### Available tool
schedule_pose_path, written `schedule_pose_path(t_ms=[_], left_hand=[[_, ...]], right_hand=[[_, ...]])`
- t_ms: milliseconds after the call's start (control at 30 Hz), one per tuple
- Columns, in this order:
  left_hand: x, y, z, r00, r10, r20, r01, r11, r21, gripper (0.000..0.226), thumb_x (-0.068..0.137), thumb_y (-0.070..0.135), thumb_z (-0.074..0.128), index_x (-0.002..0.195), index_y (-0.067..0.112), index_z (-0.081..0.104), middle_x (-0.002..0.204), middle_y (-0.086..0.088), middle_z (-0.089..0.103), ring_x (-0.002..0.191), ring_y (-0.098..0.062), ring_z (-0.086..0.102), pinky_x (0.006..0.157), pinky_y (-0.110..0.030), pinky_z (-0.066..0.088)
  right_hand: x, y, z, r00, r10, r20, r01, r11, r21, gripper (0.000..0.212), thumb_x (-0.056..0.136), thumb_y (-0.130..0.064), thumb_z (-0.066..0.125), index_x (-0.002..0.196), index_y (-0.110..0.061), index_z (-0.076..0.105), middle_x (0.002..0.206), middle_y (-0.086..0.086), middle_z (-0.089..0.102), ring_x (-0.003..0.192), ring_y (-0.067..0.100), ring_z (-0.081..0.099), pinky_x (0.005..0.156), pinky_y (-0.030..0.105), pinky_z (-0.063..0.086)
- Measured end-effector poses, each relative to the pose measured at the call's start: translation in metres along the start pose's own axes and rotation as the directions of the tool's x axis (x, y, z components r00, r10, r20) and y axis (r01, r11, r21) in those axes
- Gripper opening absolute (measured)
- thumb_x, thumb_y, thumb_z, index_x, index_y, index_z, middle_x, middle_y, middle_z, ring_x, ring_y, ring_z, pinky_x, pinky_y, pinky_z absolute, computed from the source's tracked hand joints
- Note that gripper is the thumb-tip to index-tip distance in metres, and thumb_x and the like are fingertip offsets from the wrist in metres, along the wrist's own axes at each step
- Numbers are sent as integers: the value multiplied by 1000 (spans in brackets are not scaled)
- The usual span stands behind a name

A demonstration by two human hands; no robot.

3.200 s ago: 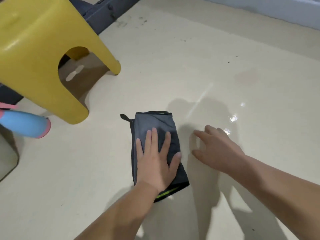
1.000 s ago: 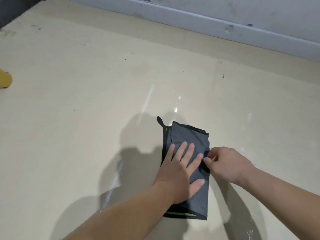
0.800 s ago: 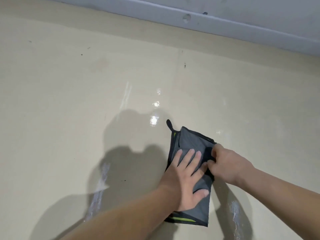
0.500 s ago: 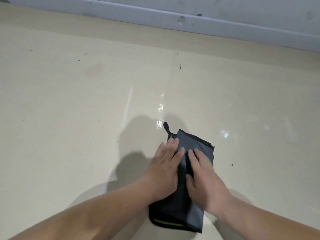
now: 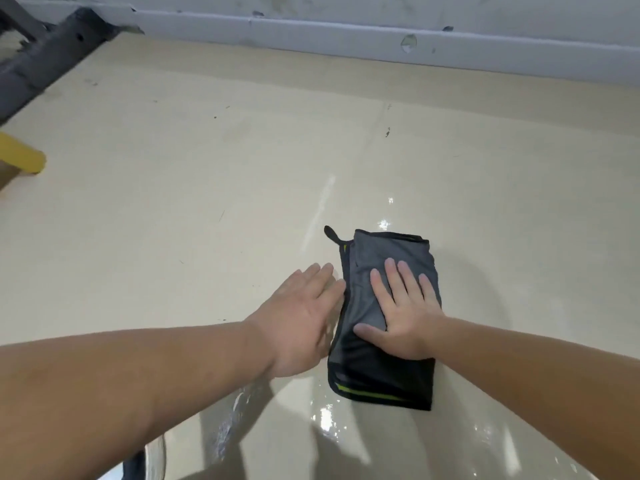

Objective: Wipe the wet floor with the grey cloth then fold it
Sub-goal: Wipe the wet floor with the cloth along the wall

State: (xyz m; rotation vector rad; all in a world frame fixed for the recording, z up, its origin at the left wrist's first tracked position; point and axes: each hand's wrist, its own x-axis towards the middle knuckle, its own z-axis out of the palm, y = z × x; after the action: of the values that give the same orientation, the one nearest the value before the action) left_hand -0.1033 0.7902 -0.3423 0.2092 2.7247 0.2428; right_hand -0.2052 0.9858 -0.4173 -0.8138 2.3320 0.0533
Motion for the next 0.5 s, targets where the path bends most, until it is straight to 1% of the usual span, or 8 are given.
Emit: schedule_pose_path(t_ms=[67, 133, 233, 300, 367, 433, 467, 500], left_hand=[[10, 21, -17, 997, -39, 60, 37, 999, 37, 72, 104, 32, 40, 161, 15, 1, 170, -11, -8, 157, -27, -8, 126, -36, -2], [23, 47, -30, 993, -53, 102, 48, 997, 53, 71, 105, 32, 39, 162, 16, 0, 171, -11, -8, 157, -26, -7, 126, -35, 0], [50, 93, -41, 995, -17, 94, 11, 998, 67, 67, 104, 29, 39, 161, 15, 6, 170, -12, 2, 156, -27, 4, 126, -35, 6], [68, 125, -35, 998, 1, 68, -6, 997, 71, 65, 102, 28, 39, 159, 13, 12, 167, -15, 11, 152, -28, 14, 124, -36, 12], [83, 155, -13, 1000, -1, 6, 1, 999, 45, 67, 96, 28, 40, 158, 12, 17, 163, -16, 19, 146, -28, 22, 122, -37, 20], [94, 187, 16, 1000, -7, -10, 7, 1000, -26, 72, 89, 29, 47, 156, 15, 24, 159, -14, 25, 142, -30, 27, 119, -38, 26], [97, 201, 30, 1000, 15, -5, -15, 999, -38, 75, 85, 32, 52, 154, 16, 28, 159, -14, 25, 142, -31, 28, 118, -39, 28], [98, 212, 42, 998, 59, -2, -59, 998, -18, 77, 82, 35, 56, 153, 15, 32, 159, -15, 26, 143, -34, 29, 118, -40, 29]], right_hand=[[-10, 36, 3, 1000, 6, -14, -6, 1000, -14, 103, 86, -88, 15, 153, -28, -34, 156, 4, -48, 144, 23, -43, 122, 49, -20], [-27, 66, 10, 999, 5, -38, -6, 1000, -18, 101, 86, -87, 13, 152, -28, -34, 156, 4, -48, 144, 23, -44, 122, 49, -20], [-54, 108, 23, 995, -16, -102, 12, 999, -35, 95, 88, -85, 10, 151, -30, -35, 157, 3, -46, 143, 21, -45, 123, 48, -19], [-72, 129, 37, 987, -33, -158, 29, 999, -27, 93, 90, -84, 10, 153, -30, -30, 161, 4, -40, 146, 20, -41, 124, 47, -16], [-91, 146, 56, 964, -32, -264, 36, 999, 11, 91, 91, -83, 12, 158, -30, -16, 168, 5, -24, 152, 21, -30, 125, 46, -10], [-118, 164, 75, 951, -17, -308, 35, 998, 53, 89, 93, -82, 16, 163, -28, 7, 172, 7, -2, 157, 24, -12, 124, 48, -1], [-133, 174, 86, 953, -27, -301, 44, 998, 52, 88, 94, -81, 17, 164, -27, 14, 172, 7, 3, 158, 24, -7, 124, 48, 2], [-144, 184, 95, 951, -56, -303, 68, 997, 27, 87, 95, -80, 18, 164, -27, 15, 172, 6, 2, 158, 24, -7, 124, 48, 1]])
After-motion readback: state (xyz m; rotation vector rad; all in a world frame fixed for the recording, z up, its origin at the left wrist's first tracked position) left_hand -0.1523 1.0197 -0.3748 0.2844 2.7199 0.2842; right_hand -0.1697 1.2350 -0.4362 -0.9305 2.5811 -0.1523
